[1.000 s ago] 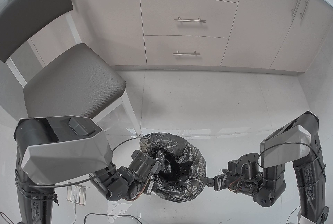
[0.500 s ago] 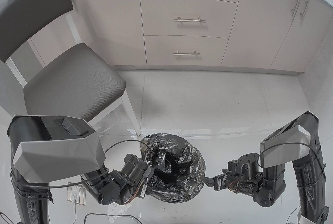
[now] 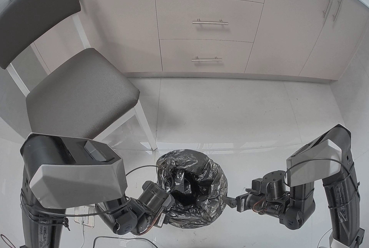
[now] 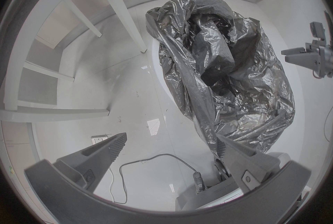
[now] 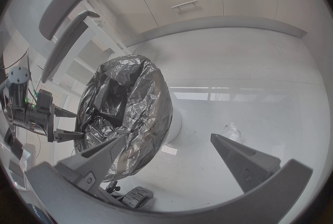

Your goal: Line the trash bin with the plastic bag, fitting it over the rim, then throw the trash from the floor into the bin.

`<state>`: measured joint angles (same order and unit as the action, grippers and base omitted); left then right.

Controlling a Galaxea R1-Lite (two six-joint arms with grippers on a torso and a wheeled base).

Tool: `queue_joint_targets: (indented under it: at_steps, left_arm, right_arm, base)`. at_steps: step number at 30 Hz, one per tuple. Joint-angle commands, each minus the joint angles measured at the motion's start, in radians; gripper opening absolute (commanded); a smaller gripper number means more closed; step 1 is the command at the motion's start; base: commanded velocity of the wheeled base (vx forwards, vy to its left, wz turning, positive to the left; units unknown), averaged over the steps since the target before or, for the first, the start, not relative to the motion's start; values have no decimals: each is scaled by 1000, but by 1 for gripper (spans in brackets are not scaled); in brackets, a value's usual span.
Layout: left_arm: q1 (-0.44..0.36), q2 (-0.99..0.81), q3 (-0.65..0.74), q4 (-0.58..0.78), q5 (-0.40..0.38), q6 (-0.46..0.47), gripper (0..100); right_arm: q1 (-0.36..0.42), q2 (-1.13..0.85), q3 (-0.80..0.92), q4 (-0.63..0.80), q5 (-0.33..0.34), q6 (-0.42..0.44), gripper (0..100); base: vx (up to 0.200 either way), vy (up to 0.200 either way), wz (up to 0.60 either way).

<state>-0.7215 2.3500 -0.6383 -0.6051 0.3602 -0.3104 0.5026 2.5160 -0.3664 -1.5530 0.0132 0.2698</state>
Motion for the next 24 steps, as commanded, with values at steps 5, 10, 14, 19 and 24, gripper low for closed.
queue_joint_targets:
  at_steps: [5, 10, 14, 19, 24]
  left_arm:
    - [-21, 38, 0, -4, -1, -1, 100]
    - [-19, 41, -31, 13, -1, 2, 100]
    - [-10, 43, -72, 59, -7, 8, 100]
    - [-9, 38, -86, 125, -14, 2, 100]
    - [-24, 28, -72, 123, -15, 1, 100]
  right_arm:
    - [1, 6, -2, -18, 1, -1, 100]
    - [1, 11, -11, -18, 1, -1, 100]
    - [1, 18, -13, -18, 1, -1, 100]
    - [1, 18, -11, -18, 4, -3, 100]
    - [1, -3, -13, -18, 2, 0, 100]
  base:
    - [0, 0, 0]
    - [0, 0, 0]
    - [0, 0, 0]
    - [0, 0, 0]
    - [0, 0, 0]
